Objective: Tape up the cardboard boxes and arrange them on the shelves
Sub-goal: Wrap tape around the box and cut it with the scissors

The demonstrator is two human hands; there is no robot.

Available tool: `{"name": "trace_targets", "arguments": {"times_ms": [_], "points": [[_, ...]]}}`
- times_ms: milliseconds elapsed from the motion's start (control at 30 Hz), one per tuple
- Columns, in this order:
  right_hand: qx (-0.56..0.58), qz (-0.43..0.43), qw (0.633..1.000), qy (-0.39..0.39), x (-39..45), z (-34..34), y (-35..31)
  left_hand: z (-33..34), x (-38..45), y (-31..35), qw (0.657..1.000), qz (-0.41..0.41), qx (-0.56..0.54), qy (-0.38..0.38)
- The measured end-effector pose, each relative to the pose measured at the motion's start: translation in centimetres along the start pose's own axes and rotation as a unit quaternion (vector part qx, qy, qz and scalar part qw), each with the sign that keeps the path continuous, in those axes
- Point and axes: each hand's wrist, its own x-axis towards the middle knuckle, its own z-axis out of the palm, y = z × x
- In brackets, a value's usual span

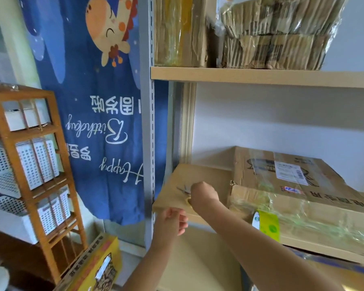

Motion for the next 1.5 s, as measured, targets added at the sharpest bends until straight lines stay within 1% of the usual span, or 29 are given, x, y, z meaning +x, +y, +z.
{"name": "trace_targets", "arguments": {"times_ms": [100, 167, 233, 300, 333, 400, 433, 500, 533, 600, 667, 700, 800, 867, 967, 1033, 1100, 1167, 1200, 1233, 1333, 1400, 1500], "points": [[0.061, -0.035, 0.997, 0.023, -1.7, -2.0, 0.1, 0.4, -0.9, -0.6, 0.999, 0.035, 0.009, 0.001], [0.090, -0.069, 0.991, 0.072, -3.1, -4.5, 0.8, 1.5, -2.0, -0.8, 0.998, 0.054, 0.037, -0.014], [0.144, -0.111, 0.978, 0.105, -4.7, -7.9, 2.4, 3.3, -3.1, -1.0, 0.996, 0.057, 0.053, -0.053], [0.227, -0.123, 0.959, 0.121, -6.4, -11.1, 5.0, 5.8, -4.4, -0.6, 0.990, 0.054, 0.061, -0.113], [0.249, -0.112, 0.952, 0.141, -7.0, -12.2, 6.7, 7.1, -5.2, -0.3, 0.986, 0.057, 0.070, -0.139], [0.241, -0.077, 0.948, 0.195, -7.5, -13.0, 10.2, 9.8, -6.7, 0.6, 0.977, 0.069, 0.105, -0.174], [0.236, -0.057, 0.947, 0.210, -7.6, -12.7, 11.9, 11.0, -7.2, 0.9, 0.971, 0.079, 0.135, -0.182], [0.262, -0.018, 0.941, 0.214, -7.4, -11.1, 15.1, 12.9, -7.7, 1.0, 0.959, 0.082, 0.190, -0.194], [0.282, 0.001, 0.936, 0.212, -7.2, -10.1, 16.4, 13.6, -8.0, 1.1, 0.956, 0.067, 0.188, -0.214], [0.300, 0.035, 0.928, 0.216, -6.7, -8.2, 18.4, 14.3, -8.0, 1.1, 0.957, 0.034, 0.122, -0.260], [0.293, 0.045, 0.928, 0.226, -6.0, -7.2, 19.2, 14.4, -7.9, 0.8, 0.959, 0.021, 0.078, -0.273], [0.284, 0.043, 0.930, 0.229, -5.6, -6.9, 19.3, 14.1, -7.9, 0.5, 0.958, 0.010, 0.076, -0.276], [0.258, 0.042, 0.936, 0.236, -4.7, -6.3, 19.0, 13.4, -8.3, -0.7, 0.948, -0.023, 0.134, -0.289], [0.271, 0.035, 0.933, 0.233, -4.8, -6.7, 18.8, 13.2, -8.6, -1.0, 0.950, -0.007, 0.124, -0.286], [0.303, 0.020, 0.933, 0.194, -6.7, -8.3, 19.2, 13.4, -8.7, -1.2, 0.956, 0.015, 0.110, -0.272], [0.266, 0.010, 0.955, 0.133, -9.0, -9.6, 19.9, 13.6, -8.8, -1.7, 0.960, 0.038, 0.100, -0.258], [0.208, 0.008, 0.978, 0.010, -12.0, -11.2, 20.5, 13.8, -9.1, -2.2, 0.966, 0.054, 0.055, -0.245], [0.213, 0.028, 0.970, -0.112, -14.8, -12.8, 21.1, 14.1, -9.4, -2.7, 0.973, 0.065, 0.018, -0.223], [0.223, 0.048, 0.961, -0.154, -15.8, -13.4, 21.5, 14.2, -9.5, -2.9, 0.975, 0.069, 0.005, -0.212], [0.228, 0.072, 0.954, -0.179, -16.4, -13.6, 22.0, 14.4, -9.5, -3.2, 0.976, 0.074, -0.007, -0.205], [0.222, 0.133, 0.945, -0.200, -16.6, -13.5, 22.9, 14.6, -9.7, -3.6, 0.977, 0.087, -0.019, -0.195], [0.225, 0.151, 0.939, -0.212, -16.3, -13.0, 23.0, 14.6, -9.7, -3.6, 0.977, 0.086, -0.025, -0.191], [0.229, 0.156, 0.933, -0.232, -15.9, -12.4, 22.6, 14.6, -9.4, -3.6, 0.977, 0.081, -0.035, -0.195]]}}
